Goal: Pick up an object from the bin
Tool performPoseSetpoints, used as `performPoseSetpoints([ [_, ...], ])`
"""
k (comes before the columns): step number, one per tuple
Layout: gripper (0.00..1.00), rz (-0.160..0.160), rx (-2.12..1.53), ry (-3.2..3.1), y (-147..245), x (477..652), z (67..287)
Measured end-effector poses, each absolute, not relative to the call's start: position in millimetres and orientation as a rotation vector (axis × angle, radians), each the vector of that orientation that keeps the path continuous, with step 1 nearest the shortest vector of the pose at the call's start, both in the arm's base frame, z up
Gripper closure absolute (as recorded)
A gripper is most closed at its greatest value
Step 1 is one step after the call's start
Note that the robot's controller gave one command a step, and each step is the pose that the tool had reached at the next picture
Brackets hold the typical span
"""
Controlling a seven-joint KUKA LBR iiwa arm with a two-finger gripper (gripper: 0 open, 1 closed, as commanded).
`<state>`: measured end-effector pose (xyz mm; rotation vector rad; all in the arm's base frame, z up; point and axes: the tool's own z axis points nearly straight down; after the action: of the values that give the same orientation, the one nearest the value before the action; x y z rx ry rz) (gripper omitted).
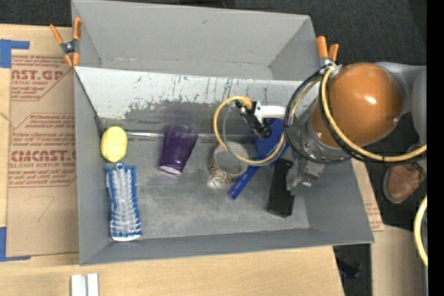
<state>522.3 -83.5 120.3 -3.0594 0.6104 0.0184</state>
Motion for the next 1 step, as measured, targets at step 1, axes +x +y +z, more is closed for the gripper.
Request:
performPoseSetpoints([
  [1,1.0,0.01,-3.047,0.666,-93.3,525.7,103.6],
])
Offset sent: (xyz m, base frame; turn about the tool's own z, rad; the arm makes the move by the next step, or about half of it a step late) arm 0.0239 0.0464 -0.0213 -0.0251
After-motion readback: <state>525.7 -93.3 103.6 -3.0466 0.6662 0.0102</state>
